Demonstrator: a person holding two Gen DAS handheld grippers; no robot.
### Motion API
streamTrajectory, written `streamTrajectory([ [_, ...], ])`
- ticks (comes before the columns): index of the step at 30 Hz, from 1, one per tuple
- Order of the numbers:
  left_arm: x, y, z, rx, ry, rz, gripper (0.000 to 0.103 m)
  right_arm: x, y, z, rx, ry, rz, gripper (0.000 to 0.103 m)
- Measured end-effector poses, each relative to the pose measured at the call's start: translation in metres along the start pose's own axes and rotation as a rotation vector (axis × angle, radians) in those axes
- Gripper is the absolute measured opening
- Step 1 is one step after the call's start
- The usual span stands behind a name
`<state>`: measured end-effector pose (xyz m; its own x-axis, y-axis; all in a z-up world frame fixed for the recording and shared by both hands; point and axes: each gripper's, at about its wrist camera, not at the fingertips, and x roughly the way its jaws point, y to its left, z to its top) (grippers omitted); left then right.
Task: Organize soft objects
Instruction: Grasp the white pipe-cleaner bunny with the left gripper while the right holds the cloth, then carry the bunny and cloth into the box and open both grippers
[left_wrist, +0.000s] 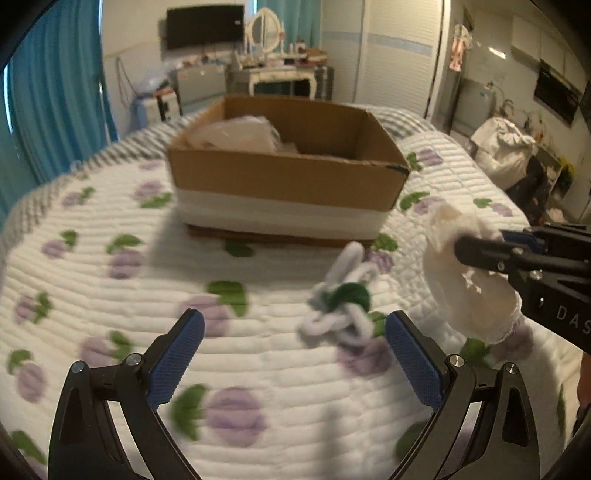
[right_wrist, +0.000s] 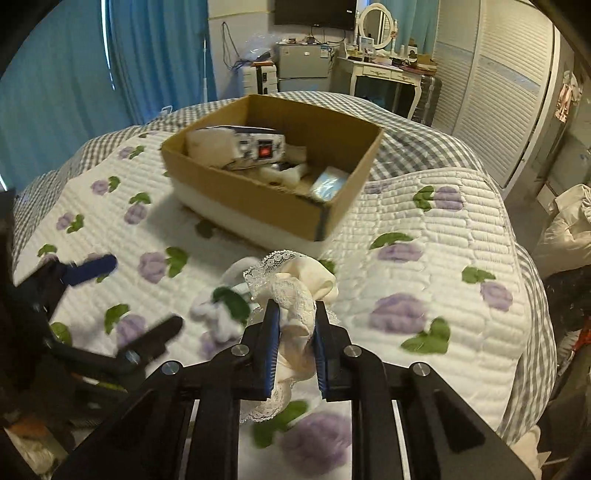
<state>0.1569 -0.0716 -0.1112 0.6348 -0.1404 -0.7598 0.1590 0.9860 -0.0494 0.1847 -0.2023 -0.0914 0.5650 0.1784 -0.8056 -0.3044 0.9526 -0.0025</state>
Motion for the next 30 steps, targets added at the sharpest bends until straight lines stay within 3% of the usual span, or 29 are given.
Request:
streamTrajectory([
  [6,0.045,-0.016,0.002,-0.003,0.076,-0.015,0.097,0.028,-0.016,0.008,-0.001,0.021,0.002,0.016],
  [11,0.073,-0.025,0.001,0.034,0.132,-0.034,0.075,0.047,-0.023,0.009,0.008,0.037,0.028,0.016],
  [15,0.073,-0.028,0.003,0.063,0.124,-0.048,0.047,0.048,-0.024,0.009,0.013,0.032,0.049,0.016],
  [18,0.067,-0.026,0.004,0.056,0.119,-0.066,0.041,0.045,-0.022,0.009,0.006,0.025,0.041,0.016],
  [25,0.027,-0.015,0.007,0.044,0.067,-0.063,0.041,0.014,-0.017,0.012,0.014,-0.022,0.031,0.016],
  [30,-0.02,-0.006,0.013,0.047,-0.019,-0.044,0.041,-0.033,-0.003,0.019,-0.006,-0.095,0.012,0.016],
])
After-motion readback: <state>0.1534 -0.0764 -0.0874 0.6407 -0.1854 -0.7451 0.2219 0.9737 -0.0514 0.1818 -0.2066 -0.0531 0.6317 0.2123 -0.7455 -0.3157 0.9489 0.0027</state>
